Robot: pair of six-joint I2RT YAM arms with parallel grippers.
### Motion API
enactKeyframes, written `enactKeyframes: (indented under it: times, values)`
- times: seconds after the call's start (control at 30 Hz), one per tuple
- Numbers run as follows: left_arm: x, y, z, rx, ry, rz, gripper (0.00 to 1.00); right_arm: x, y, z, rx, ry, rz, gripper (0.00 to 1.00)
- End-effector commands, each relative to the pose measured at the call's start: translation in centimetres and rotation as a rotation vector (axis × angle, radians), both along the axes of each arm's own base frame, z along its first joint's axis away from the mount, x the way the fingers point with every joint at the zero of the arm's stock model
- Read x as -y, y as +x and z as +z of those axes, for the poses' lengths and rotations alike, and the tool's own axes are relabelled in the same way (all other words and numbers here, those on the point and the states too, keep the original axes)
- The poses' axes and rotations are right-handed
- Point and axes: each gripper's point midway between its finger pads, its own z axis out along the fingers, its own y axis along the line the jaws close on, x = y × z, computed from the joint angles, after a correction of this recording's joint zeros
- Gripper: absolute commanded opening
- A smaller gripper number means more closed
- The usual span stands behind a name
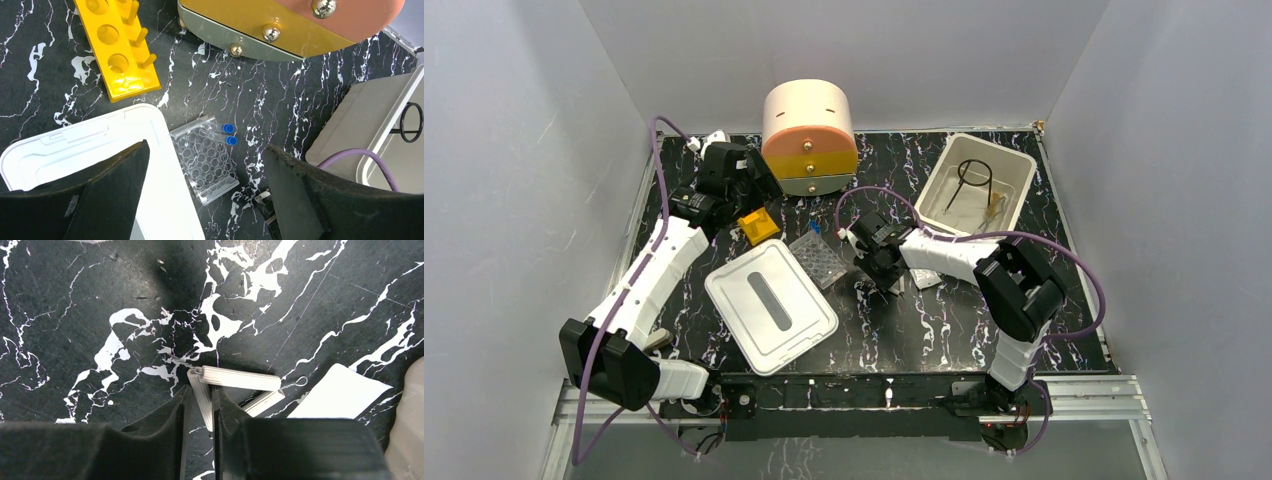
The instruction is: Organize the chemistry lab equipment
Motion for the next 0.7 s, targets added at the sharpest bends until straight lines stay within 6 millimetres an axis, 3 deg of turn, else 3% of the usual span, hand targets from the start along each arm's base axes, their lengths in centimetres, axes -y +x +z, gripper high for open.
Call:
enactKeyframes:
  times: [0.0,0.17,0.3,0.37,0.53,0.67]
  values:
    - [-0.5,-0.3,1.0,0.028,-0.003,0.008,0.84,-0.1,0.1,-0.8,-0.017,-0.007,-0.008,0.26]
    - [-0.7,-0.3,1.4,0.039,-0.001,0.017,0.85,-0.8,0.9,-0.6,0.008,0.012,-0.027,0.18]
    - [-0.9,-0.2,1.8,0.050,0.005,0.027,0.86,-2.2,2.0,2.0,0.060,0.088,-0.027,0.09]
    - [-1.1,-0.2,2.0,0.058,0.011,0.035,0.86,-3.3,2.8,4.6,0.109,0.154,-0.025,0.07]
    - [-1.4,0.0,2.3,0.077,0.025,0.039,0.87,-6.0,5.0,13.2,0.269,0.350,-0.028,0.06]
    - [-1.2,0.3,2.1,0.070,0.017,0.039,0.87,-6.3,6.8,20.0,0.420,0.447,-0.073,0.06]
